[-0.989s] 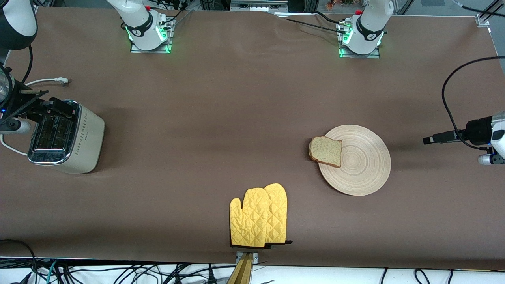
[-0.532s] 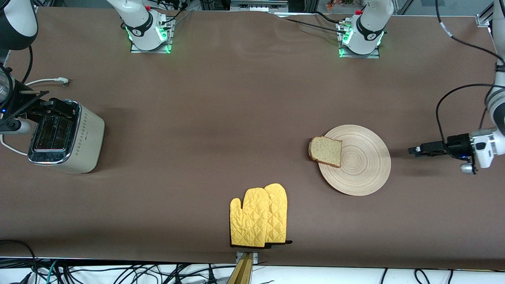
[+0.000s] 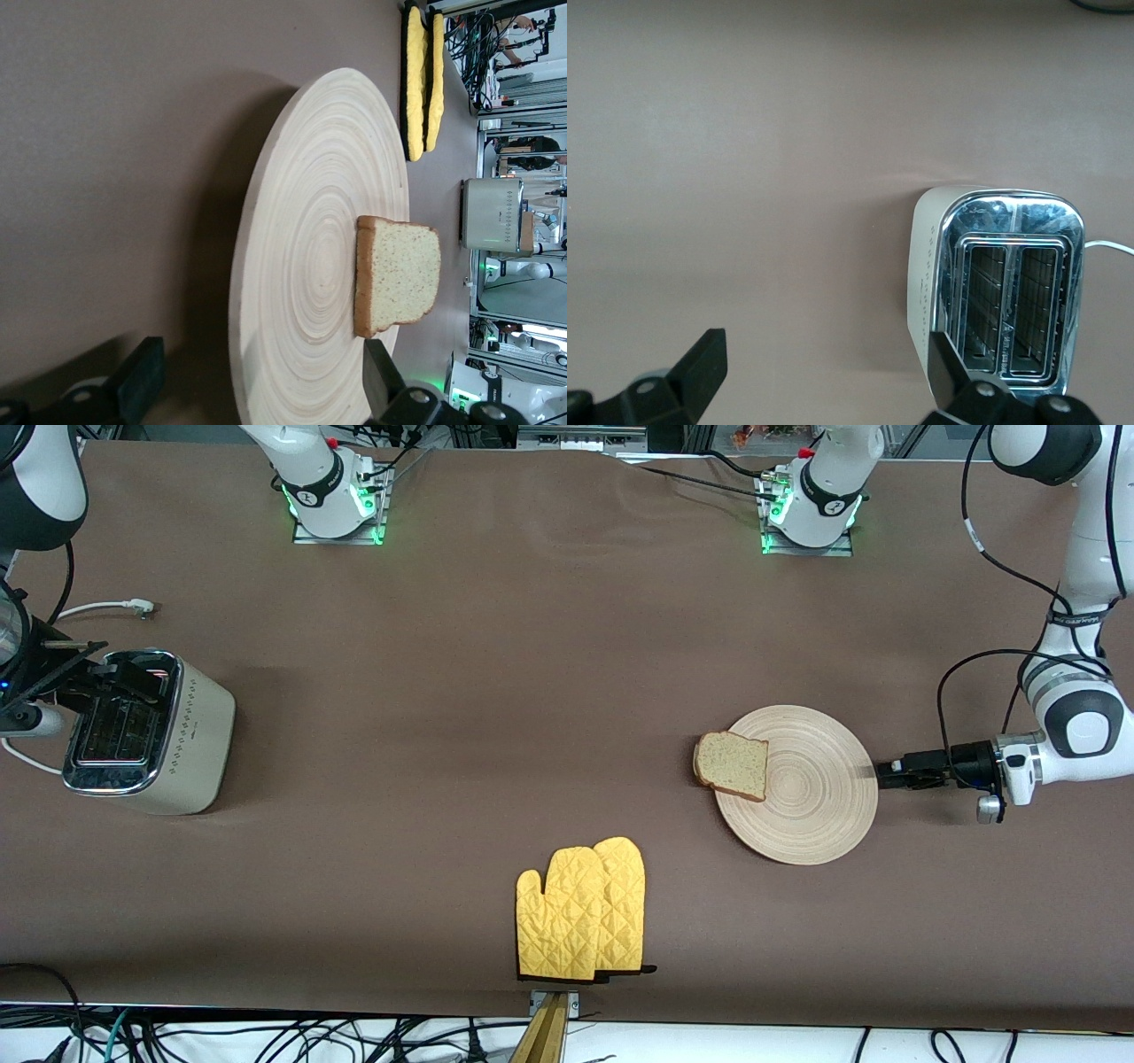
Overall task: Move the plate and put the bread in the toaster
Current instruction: 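Move the left gripper down beside the wooden plate's rim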
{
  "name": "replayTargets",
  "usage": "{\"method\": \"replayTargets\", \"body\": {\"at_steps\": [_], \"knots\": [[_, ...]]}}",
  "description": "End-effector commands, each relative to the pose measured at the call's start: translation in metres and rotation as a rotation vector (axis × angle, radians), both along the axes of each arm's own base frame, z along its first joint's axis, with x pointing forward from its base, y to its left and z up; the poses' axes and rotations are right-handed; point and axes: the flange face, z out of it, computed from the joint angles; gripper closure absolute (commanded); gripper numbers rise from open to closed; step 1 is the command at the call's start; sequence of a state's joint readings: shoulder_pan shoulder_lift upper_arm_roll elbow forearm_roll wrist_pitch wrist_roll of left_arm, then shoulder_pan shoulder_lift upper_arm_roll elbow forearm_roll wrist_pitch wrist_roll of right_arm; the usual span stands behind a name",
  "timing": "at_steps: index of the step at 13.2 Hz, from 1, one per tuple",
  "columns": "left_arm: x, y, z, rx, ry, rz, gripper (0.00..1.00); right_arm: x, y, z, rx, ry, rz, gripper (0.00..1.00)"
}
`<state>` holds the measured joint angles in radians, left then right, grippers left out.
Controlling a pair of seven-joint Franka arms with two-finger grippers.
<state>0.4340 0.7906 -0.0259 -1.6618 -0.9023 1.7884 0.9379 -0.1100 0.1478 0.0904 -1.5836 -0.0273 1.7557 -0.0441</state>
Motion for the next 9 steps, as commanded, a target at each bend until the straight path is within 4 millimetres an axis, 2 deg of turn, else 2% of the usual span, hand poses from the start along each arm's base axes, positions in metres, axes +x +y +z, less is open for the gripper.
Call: {"method": "replayTargets", "body": {"at_steps": [1, 3, 4, 6, 7, 9], "knots": [[0.004, -0.007, -0.013, -0.045, -0.032, 0.019, 0.24, 0.002, -0.001, 0.007, -0.012, -0.009, -0.002, 0.00], [0.002, -0.014, -0.024, -0.090, -0.017, 0.044, 0.63, 0.002, -0.003, 0.004, -0.008, -0.005, 0.000, 0.00], [0.000, -0.014, -0.026, -0.093, -0.013, 0.043, 0.76, 0.002, -0.002, 0.004, -0.003, -0.007, -0.004, 0.00], [-0.002, -0.016, -0.026, -0.108, -0.007, 0.033, 0.93, 0.003, 0.003, 0.000, -0.005, 0.004, -0.002, 0.00], [-0.001, -0.017, -0.026, -0.110, -0.007, 0.031, 0.99, 0.004, 0.005, -0.001, -0.009, 0.006, 0.003, 0.00], [-0.003, -0.017, -0.024, -0.129, -0.002, 0.019, 1.00, 0.005, 0.004, -0.004, -0.007, 0.010, 0.001, 0.00]]}}
